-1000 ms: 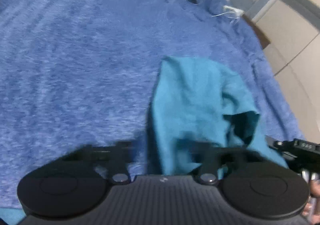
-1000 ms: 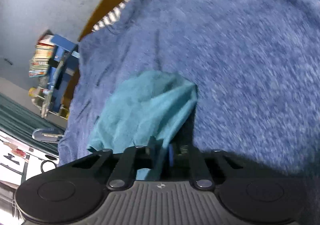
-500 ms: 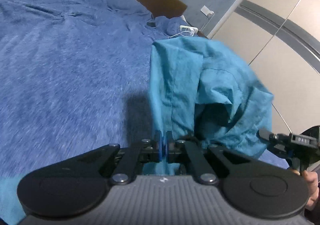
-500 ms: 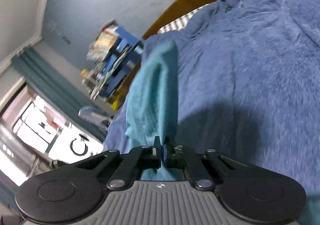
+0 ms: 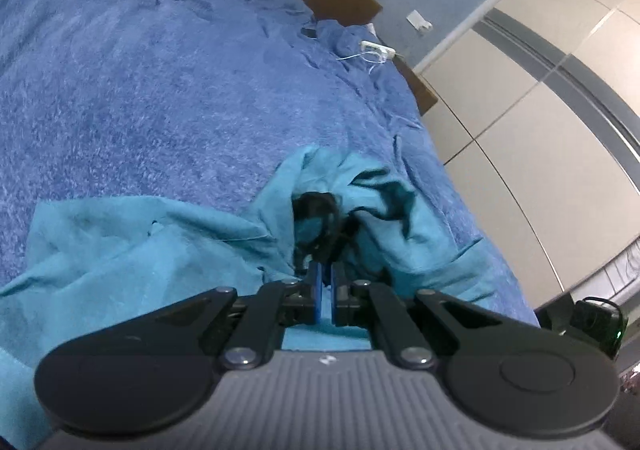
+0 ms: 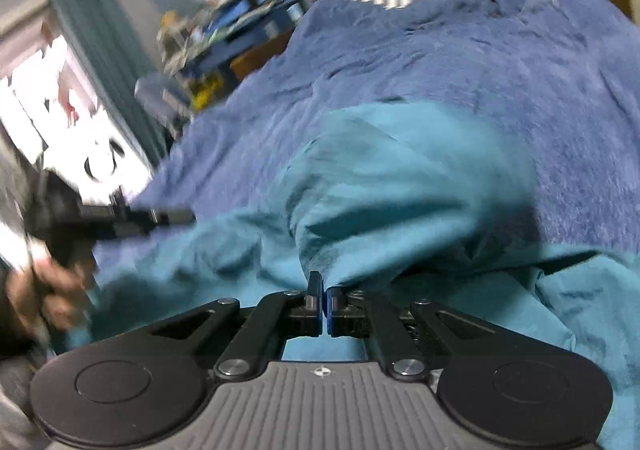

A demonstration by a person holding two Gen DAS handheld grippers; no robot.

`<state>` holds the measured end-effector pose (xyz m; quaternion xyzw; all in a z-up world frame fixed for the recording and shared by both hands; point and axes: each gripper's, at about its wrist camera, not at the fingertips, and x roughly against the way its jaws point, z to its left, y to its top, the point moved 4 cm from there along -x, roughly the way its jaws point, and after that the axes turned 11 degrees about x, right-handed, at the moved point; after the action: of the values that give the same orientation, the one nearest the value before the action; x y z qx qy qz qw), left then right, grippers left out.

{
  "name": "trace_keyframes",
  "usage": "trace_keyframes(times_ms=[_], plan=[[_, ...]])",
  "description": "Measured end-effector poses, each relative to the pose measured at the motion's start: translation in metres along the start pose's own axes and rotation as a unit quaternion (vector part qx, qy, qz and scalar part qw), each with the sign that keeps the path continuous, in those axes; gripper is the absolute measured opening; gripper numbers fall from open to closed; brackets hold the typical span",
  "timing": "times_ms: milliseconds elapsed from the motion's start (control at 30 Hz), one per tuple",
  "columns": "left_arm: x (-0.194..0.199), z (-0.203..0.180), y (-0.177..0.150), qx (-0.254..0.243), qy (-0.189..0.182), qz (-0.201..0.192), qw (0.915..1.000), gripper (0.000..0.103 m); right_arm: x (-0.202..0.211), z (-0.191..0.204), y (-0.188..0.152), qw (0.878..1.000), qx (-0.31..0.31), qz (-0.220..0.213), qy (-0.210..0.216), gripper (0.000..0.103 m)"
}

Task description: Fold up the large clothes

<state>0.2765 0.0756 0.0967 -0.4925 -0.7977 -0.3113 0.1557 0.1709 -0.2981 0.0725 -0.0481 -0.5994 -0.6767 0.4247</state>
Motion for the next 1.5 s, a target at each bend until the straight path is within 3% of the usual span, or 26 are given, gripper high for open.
trace_keyframes(times_ms=[200,400,533,600,667,700,733,767,800,833,933,1000,1033,1100,1267,1333,1367,1433,1500], plan=[[0.005,-0.028,-0.008,-0.027,-0.014,0.023,0.9993,0.000,0.000,0.052,-0.026,0.986,0.145,0.064,-0.045,0.003],[-0.023,-0.068,-0.039,-0.054,-0.041,0.056,0.9962,0.000,0.013,0.048,-0.042,0.990,0.120,0.069,-0.033,0.002],[-0.063,-0.108,-0.053,-0.107,-0.051,0.078,0.9898,0.001,0.013,0.043,-0.051,0.992,0.103,0.072,-0.027,0.002],[-0.080,-0.123,-0.052,-0.116,-0.046,0.081,0.9889,0.001,0.018,0.037,-0.052,0.994,0.079,0.069,-0.019,0.008],[-0.087,-0.132,-0.047,-0.113,-0.054,0.075,0.9893,0.001,0.030,0.019,-0.051,0.998,0.034,0.051,-0.010,0.025],[-0.087,-0.136,-0.044,-0.114,-0.058,0.069,0.9894,0.002,0.037,0.009,-0.048,0.999,0.005,0.037,-0.004,0.047],[-0.086,-0.140,-0.041,-0.119,-0.058,0.060,0.9894,0.008,0.045,-0.005,-0.044,0.999,-0.034,0.013,0.009,0.058],[-0.085,-0.142,-0.036,-0.125,-0.057,0.050,0.9892,0.013,0.051,-0.017,-0.039,0.997,-0.067,-0.009,0.021,0.059],[-0.085,-0.144,-0.031,-0.130,-0.055,0.039,0.9892,0.025,0.059,-0.030,-0.036,0.994,-0.097,-0.029,0.030,0.059],[-0.085,-0.143,-0.026,-0.132,-0.053,0.033,0.9893,0.031,0.066,-0.046,-0.032,0.989,-0.136,-0.051,0.038,0.061],[-0.090,-0.139,-0.010,-0.123,-0.053,0.026,0.9907,0.032,0.078,-0.089,-0.028,0.962,-0.245,-0.107,0.061,0.074],[-0.097,-0.136,-0.004,-0.120,-0.050,0.030,0.9911,0.035,0.070,-0.112,-0.026,0.938,-0.310,-0.128,0.085,0.076],[-0.101,-0.135,-0.003,-0.121,-0.045,0.035,0.9910,0.035,0.063,-0.123,-0.025,0.929,-0.336,-0.128,0.091,0.076],[-0.109,-0.131,-0.003,-0.124,-0.041,0.046,0.9904,0.035,0.046,-0.134,-0.022,0.920,-0.362,-0.118,0.093,0.077],[-0.115,-0.122,-0.010,-0.113,-0.043,0.057,0.9910,0.035,0.001,-0.147,-0.023,0.914,-0.394,-0.071,0.066,0.074],[-0.117,-0.117,-0.013,-0.108,-0.044,0.062,0.9913,0.035,-0.013,-0.148,-0.022,0.910,-0.404,-0.074,0.064,0.067],[-0.118,-0.116,-0.015,-0.105,-0.044,0.064,0.9915,0.035,-0.019,-0.149,-0.021,0.906,-0.411,-0.080,0.063,0.062],[-0.118,-0.113,-0.019,-0.101,-0.042,0.068,0.9917,0.035,-0.028,-0.148,-0.018,0.901,-0.420,-0.091,0.055,0.029],[-0.118,-0.111,-0.024,-0.100,-0.042,0.073,0.9914,0.035,-0.030,-0.142,-0.007,0.908,-0.402,-0.107,0.047,0.011]])
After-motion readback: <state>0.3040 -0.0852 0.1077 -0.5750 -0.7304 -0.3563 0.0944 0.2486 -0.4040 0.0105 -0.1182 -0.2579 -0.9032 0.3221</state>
